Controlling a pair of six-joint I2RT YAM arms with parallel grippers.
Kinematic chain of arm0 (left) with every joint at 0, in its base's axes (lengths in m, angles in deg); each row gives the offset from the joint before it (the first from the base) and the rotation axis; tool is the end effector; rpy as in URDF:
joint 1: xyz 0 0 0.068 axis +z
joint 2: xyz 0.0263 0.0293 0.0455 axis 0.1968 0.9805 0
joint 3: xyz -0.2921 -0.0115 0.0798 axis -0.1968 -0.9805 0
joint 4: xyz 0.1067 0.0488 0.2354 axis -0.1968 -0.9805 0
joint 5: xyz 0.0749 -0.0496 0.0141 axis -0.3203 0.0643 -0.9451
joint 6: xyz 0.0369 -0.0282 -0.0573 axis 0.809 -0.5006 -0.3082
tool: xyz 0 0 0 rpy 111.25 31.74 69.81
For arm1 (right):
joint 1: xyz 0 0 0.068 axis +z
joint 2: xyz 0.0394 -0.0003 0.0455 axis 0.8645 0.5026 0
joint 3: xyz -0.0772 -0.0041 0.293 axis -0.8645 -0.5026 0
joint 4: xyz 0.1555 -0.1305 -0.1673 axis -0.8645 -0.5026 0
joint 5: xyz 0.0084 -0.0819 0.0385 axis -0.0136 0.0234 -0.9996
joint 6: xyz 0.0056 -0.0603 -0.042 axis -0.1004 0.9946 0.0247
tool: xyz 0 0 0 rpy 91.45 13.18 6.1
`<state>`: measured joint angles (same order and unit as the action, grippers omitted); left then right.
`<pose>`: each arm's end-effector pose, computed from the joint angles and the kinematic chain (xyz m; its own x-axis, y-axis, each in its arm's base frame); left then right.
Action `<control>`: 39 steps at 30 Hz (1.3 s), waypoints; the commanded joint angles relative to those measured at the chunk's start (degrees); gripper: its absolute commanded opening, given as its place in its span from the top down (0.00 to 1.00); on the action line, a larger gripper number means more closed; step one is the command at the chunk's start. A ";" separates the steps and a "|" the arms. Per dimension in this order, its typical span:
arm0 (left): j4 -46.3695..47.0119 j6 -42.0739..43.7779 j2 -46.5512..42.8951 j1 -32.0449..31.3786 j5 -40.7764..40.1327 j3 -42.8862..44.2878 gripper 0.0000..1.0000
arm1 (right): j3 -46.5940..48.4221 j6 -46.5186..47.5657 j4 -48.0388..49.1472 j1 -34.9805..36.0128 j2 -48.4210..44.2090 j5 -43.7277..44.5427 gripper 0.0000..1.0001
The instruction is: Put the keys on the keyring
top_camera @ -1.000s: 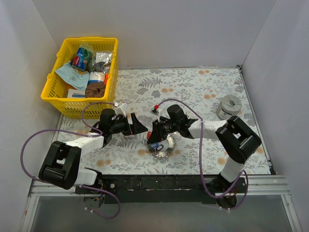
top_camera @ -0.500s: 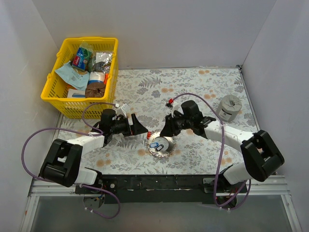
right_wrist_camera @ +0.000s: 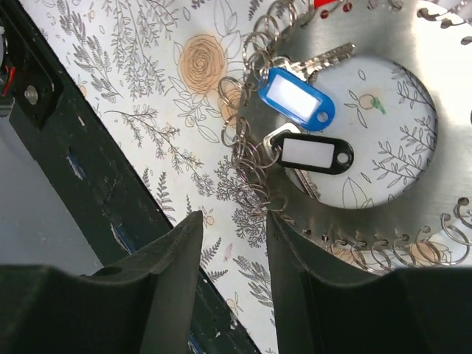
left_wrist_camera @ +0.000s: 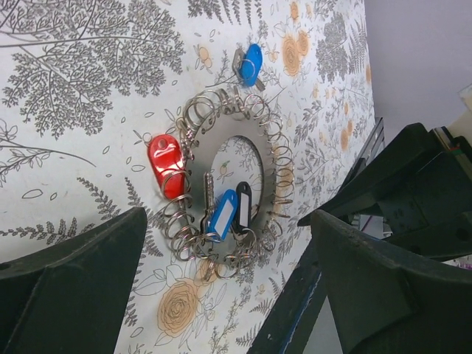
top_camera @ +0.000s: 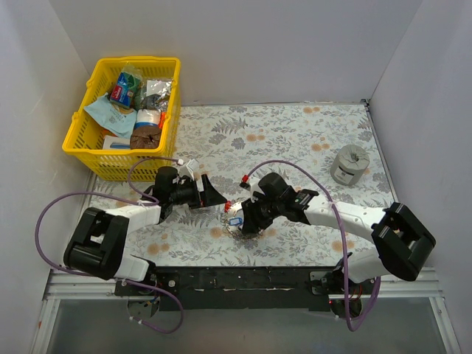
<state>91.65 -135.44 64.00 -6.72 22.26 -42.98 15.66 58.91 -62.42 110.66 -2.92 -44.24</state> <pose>0.2380 -0.1206 0.1764 -0.8797 -0.4628 0.1093 -0.2854 0.3298 -0.8999 0.1713 0.2434 0.2127 -0.7062 -0.3932 -0.5889 -0.6911 0.5636 0.4525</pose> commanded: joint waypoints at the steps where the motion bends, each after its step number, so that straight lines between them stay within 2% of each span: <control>1: 0.22 -0.31 2.58 -0.04 1.27 1.95 0.08 | -0.77 -2.72 0.21 -0.12 -0.42 1.73 0.53; 10: -7.07 4.60 11.10 -5.75 -4.27 9.42 0.14 | -5.60 -5.01 1.08 -0.12 -2.53 0.50 0.69; 13: -11.28 7.06 14.18 -8.38 -8.04 13.11 0.17 | -7.09 -5.27 0.56 -0.29 -3.85 2.07 0.75; 15: -13.83 8.04 16.12 -10.05 -10.68 15.04 0.19 | -7.36 -5.36 -1.02 -0.38 -5.16 3.48 0.83; 18: -15.42 8.75 17.79 -10.67 -11.74 15.93 0.25 | -8.41 -5.53 -1.55 -1.61 -7.96 6.30 0.88; 24: -16.48 9.36 18.23 -11.11 -11.57 15.14 0.47 | -11.49 -5.89 -1.73 -5.12 -10.62 7.00 0.99; 28: -17.18 9.27 17.71 -11.20 -12.01 14.44 0.60 | -13.60 -6.06 -1.82 -6.35 -10.53 7.44 0.99; 33: -17.36 8.75 16.39 -11.11 -13.24 13.12 0.72 | -15.44 -5.54 -3.49 -6.36 -10.79 9.46 0.99; 39: -17.71 8.40 15.77 -11.12 -14.12 13.12 0.75 | -17.90 -5.80 -0.68 -6.36 -9.14 9.38 0.99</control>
<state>78.12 -127.68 80.85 -17.65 11.24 -28.42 -0.75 53.18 -64.63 104.40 -13.24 -35.97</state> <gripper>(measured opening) 0.258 0.023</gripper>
